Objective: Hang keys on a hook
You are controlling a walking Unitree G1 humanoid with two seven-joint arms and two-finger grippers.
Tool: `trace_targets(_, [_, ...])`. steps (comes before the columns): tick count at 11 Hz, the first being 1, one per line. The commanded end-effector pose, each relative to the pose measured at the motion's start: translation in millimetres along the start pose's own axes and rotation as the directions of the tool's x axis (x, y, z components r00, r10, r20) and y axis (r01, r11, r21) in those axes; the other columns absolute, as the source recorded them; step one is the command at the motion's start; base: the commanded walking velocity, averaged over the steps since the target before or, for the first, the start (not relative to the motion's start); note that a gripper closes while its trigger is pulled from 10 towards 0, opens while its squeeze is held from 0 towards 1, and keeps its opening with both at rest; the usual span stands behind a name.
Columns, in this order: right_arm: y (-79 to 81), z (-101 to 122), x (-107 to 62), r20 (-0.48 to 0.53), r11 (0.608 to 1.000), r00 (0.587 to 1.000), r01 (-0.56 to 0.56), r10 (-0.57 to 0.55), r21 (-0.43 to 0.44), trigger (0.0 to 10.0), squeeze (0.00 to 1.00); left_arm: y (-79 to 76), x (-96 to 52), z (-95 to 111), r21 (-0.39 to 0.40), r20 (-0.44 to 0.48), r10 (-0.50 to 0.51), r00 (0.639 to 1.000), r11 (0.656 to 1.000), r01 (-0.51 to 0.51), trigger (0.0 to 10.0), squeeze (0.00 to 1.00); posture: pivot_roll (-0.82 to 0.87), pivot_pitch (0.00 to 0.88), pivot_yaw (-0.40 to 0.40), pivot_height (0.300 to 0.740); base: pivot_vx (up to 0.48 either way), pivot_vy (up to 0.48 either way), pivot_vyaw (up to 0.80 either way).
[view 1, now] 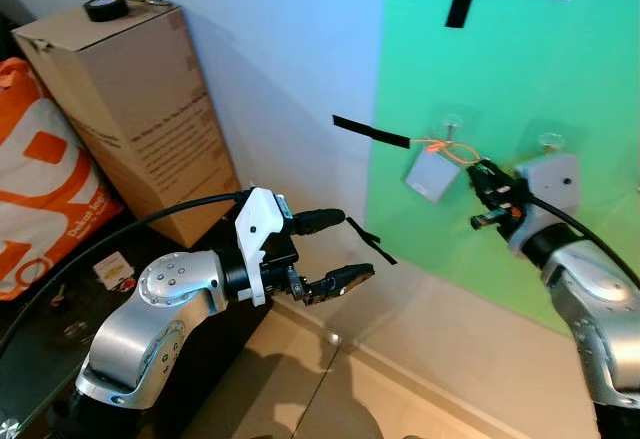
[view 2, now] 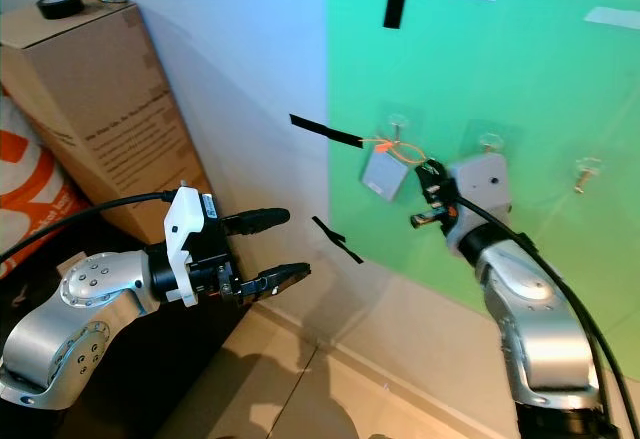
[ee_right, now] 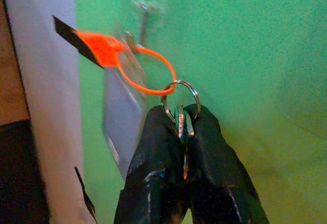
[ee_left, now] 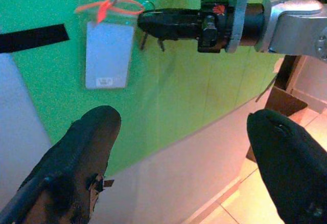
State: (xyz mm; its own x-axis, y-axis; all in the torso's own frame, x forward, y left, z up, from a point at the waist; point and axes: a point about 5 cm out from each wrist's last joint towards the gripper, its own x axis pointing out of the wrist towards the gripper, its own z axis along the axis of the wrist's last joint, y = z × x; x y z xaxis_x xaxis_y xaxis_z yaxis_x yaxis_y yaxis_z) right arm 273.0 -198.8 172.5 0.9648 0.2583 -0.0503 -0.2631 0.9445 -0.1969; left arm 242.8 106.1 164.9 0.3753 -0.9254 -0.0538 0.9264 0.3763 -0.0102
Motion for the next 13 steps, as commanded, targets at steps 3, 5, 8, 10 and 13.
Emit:
trace_targets(3, [4.5, 9, 7.5, 0.033, 1.0, 0.999, -0.002, 0.002, -0.008, 10.0, 0.0, 1.6, 0.6, 6, -0.003, 0.014, -0.003, 1.0, 1.0, 0.004, 10.0, 1.0, -0.03, 0.0, 0.097, 0.74, 0.0, 0.0, 0.0])
trace_targets(5, [8.4, 11, 7.7, 0.052, 0.999, 0.999, -0.013, 0.011, 0.04, 10.0, 1.0, 1.3, 1.1, 6, -0.003, 0.016, -0.003, 1.0, 1.0, 0.003, 10.0, 1.0, -0.03, 0.0, 0.096, 0.74, 0.0, 0.0, 0.0])
trace_targets(8, [7.7, 12, 2.1, 0.084, 0.997, 0.996, -0.027, 0.021, 0.072, 10.0, 1.0, 1.4, 1.4, 6, -0.005, 0.018, -0.002, 1.0, 1.0, 0.002, 10.0, 1.0, -0.03, 0.0, 0.096, 0.74, 0.0, 0.0, 0.0])
trace_targets(10, [13.6, 12, -6.1, 0.102, 0.992, 0.992, -0.09, 0.08, 0.09, 10.0, 1.0, 1.6, 0.6, 5, -0.008, 0.016, 0.0, 1.0, 1.0, 0.001, 10.0, 1.0, -0.03, 0.0, 0.096, 0.74, 0.0, 0.0, 0.0])
trace_targets(13, [23.1, 10, -14.5, 0.094, 0.981, 0.982, -0.171, 0.163, 0.087, 10.0, 1.0, 0.7, 1.4, 4, -0.012, 0.018, -0.001, 1.0, 1.0, 0.001, 10.0, 1.0, -0.04, 0.0, 0.093, 0.74, 0.0, 0.0, 0.0])
